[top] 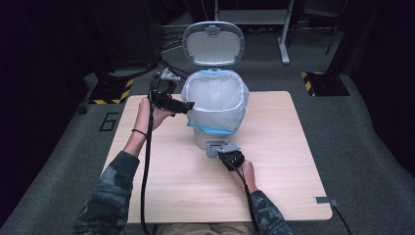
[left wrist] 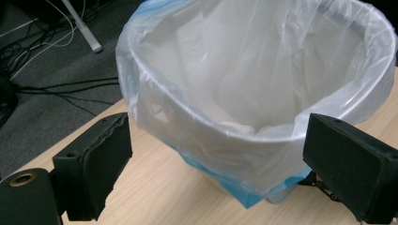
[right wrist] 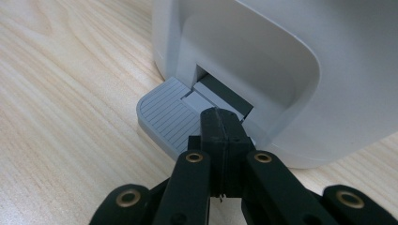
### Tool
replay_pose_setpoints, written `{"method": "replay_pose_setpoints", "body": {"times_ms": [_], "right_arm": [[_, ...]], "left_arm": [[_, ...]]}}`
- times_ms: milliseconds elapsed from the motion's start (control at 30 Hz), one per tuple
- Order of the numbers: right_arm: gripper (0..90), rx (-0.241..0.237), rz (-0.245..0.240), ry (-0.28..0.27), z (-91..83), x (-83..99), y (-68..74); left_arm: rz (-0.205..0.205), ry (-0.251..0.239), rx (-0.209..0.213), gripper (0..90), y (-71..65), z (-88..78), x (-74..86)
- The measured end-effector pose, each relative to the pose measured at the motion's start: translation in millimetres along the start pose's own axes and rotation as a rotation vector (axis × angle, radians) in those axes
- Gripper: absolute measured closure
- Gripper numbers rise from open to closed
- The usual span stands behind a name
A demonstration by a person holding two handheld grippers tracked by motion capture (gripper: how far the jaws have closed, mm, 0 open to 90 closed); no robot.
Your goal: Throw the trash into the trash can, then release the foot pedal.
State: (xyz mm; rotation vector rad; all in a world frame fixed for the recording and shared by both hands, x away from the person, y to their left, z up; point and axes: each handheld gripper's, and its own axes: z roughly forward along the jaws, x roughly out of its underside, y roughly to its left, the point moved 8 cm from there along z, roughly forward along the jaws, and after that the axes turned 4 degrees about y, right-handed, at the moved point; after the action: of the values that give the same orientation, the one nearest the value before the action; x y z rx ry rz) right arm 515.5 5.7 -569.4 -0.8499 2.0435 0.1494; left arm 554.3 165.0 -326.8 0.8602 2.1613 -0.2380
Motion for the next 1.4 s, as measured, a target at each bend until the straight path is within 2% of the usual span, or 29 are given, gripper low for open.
{"method": "replay_pose_setpoints", "body": {"times_ms": [200, 367, 400, 567, 667, 700, 733, 767, 900, 967, 1033, 1233, 1400], "right_arm": [[90.0, 0.01, -0.004, 0.0, -0.4, 0.0, -0.3], [90.0, -0.016, 0.011, 0.003, 0.1, 0.0, -0.2], [90.0, -0.014, 0.012, 0.002, 0.4, -0.1, -0.6], [90.0, -0.004, 0.001, 0.01, 0.4, 0.3, -1.7], [90.0, -0.018, 0.017, 0.013, 0.2, -0.2, -3.2], [77.6, -0.045, 0.054, 0.023, -0.9, -0.1, -3.1], [60.6, -0.021, 0.084, 0.034, -3.2, 0.3, -6.5], [55.3, -0.049, 0.111, 0.048, -8.1, 1.2, -7.8], [33.2, -0.087, 0.143, 0.011, -39.9, 5.5, -14.1], [24.8, -0.096, 0.17, 0.004, -53.0, 11.2, -19.3], [16.3, -0.101, 0.204, 0.02, -66.2, 21.7, -27.0], [9.7, -0.09, 0.242, 0.04, -96.3, 47.8, -44.6], [6.8, -0.051, 0.248, 0.05, -118.5, 69.3, -54.5]], "left_arm": [[-0.023, -0.012, -0.001, 7.9, 1.8, -2.3, 21.9], [-0.059, -0.014, 0.002, 7.7, 4.8, 1.5, 47.3], [-0.055, -0.009, -0.001, 7.7, 6.6, 2.2, 54.3], [-0.089, -0.013, 0.003, 7.5, 9.8, 7.4, 78.6], [-0.104, -0.023, -0.005, 7.1, 10.3, 9.0, 92.4], [-0.111, -0.027, -0.01, 6.7, 10.6, 8.8, 96.6], [-0.115, -0.032, -0.009, 6.5, 10.5, 7.7, 101.7], [-0.121, -0.039, -0.009, 6.3, 10.2, 6.9, 104.5], [-0.129, -0.058, -0.03, 5.6, 6.5, 2.7, 121.5], [-0.127, -0.059, -0.036, 5.5, 3.3, 1.2, 132.6], [-0.129, -0.063, -0.046, 5.4, -0.8, 1.5, 146.3], [-0.143, -0.062, -0.079, 5.0, -6.2, 3.1, 183.7], [-0.185, -0.048, -0.104, 4.7, -5.0, 3.1, 219.0]]}}
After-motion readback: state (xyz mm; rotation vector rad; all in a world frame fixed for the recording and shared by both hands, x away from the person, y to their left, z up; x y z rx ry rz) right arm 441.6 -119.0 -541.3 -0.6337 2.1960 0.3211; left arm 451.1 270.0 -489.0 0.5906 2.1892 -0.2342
